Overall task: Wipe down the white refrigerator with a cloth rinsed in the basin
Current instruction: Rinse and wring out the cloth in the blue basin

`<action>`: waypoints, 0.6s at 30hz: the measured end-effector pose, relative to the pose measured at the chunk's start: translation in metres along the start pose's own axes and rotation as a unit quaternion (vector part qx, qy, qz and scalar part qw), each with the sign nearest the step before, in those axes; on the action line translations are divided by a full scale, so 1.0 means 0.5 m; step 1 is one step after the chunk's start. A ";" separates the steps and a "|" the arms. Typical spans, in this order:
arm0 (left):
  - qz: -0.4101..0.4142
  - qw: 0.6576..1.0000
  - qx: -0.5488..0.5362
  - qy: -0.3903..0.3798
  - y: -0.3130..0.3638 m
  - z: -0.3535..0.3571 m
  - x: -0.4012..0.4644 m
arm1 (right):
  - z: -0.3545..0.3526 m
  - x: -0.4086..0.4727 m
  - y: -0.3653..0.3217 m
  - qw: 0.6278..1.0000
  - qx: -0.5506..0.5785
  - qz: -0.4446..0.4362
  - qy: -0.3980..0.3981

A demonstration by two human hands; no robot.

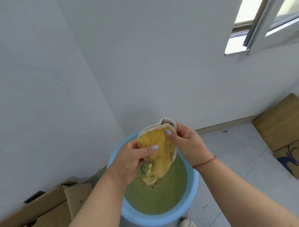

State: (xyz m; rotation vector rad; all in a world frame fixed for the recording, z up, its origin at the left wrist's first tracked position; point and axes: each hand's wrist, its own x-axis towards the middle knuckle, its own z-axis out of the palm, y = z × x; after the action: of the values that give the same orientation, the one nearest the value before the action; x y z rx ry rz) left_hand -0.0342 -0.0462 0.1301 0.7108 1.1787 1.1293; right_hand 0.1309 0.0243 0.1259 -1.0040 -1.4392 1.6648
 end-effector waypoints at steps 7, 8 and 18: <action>0.065 0.996 -0.012 -0.061 0.045 0.016 -0.025 | -0.027 -0.003 -0.048 0.993 0.105 0.009 0.058; 0.070 0.997 -0.013 -0.034 0.050 0.024 -0.026 | -0.039 -0.003 -0.045 0.985 0.159 0.036 0.057; 0.103 0.979 0.049 0.167 0.049 0.064 -0.012 | -0.037 -0.092 0.051 0.955 0.261 0.132 -0.054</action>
State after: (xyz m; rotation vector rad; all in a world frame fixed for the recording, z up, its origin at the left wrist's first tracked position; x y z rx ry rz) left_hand -0.0111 -0.0402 0.1628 0.7502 1.4770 1.4113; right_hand 0.1672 -0.0117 0.1042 -0.8313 -0.8685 2.1722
